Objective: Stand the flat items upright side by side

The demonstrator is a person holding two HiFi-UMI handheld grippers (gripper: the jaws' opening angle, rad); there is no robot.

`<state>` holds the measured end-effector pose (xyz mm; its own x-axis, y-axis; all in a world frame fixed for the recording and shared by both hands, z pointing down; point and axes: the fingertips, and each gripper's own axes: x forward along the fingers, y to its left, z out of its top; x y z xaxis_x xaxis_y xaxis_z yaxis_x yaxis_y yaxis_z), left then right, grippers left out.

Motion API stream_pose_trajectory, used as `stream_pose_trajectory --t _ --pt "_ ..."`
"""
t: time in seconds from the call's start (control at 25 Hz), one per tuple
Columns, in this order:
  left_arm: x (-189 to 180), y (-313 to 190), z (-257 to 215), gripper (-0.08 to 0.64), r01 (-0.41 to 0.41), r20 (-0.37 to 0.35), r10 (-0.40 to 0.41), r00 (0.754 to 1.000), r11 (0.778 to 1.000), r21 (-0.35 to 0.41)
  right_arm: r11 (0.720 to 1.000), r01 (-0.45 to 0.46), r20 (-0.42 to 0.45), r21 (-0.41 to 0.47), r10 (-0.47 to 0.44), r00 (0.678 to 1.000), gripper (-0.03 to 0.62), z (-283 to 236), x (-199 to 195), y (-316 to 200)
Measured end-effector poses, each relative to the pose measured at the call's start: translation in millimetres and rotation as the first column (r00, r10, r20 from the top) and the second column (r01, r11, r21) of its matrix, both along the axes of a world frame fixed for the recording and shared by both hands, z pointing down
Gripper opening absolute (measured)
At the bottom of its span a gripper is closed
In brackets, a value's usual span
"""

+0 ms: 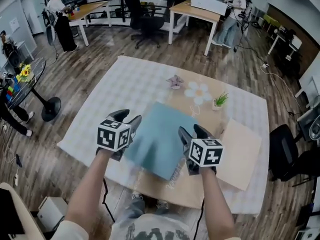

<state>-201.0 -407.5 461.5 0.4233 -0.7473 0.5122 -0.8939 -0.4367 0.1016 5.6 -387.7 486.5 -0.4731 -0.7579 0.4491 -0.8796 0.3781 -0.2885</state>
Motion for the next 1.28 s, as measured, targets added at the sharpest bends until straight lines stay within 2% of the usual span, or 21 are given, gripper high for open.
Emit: stream_pose_trajectory --t 0.12,0.24,0.48,0.68,1.0,1.2,1.28 --pt "4.2 -16.8 16.1 0.225 -0.078 -0.007 0.078 0.997 0.996 -0.038 0.997 -0.066 0.010 -0.036 0.066 0.998 0.268 16.6 7.5 -2.2" --pt "10.8 -28.5 35.0 0.229 -0.160 -0.018 0.159 0.987 0.983 -0.088 0.990 -0.120 0.019 -0.076 0.122 0.992 0.278 32.5 13.8 -3.0" --pt "21.9 -47.3 79.7 0.250 -0.302 -0.070 0.294 0.953 0.932 -0.202 0.966 -0.209 0.028 -0.153 0.215 0.976 0.299 67.2 25.2 -7.0" --pt "33.8 -59.8 100.8 0.250 -0.396 -0.112 0.380 0.918 0.882 -0.254 0.943 -0.247 0.034 -0.225 0.261 0.965 0.310 93.2 33.6 -4.8" --pt "52.1 -66.8 132.9 0.250 -0.487 -0.254 0.418 0.872 0.795 -0.361 0.904 -0.237 0.142 -0.356 0.303 0.942 0.347 116.6 27.5 -12.1" --pt "56.0 -67.6 142.1 0.250 -0.494 -0.311 0.390 0.867 0.757 -0.427 0.880 -0.197 0.215 -0.433 0.313 0.925 0.348 124.8 24.8 -14.1" --pt "57.4 -67.7 144.7 0.250 -0.492 -0.322 0.379 0.868 0.749 -0.445 0.872 -0.191 0.228 -0.450 0.319 0.920 0.334 127.5 22.9 -16.1"
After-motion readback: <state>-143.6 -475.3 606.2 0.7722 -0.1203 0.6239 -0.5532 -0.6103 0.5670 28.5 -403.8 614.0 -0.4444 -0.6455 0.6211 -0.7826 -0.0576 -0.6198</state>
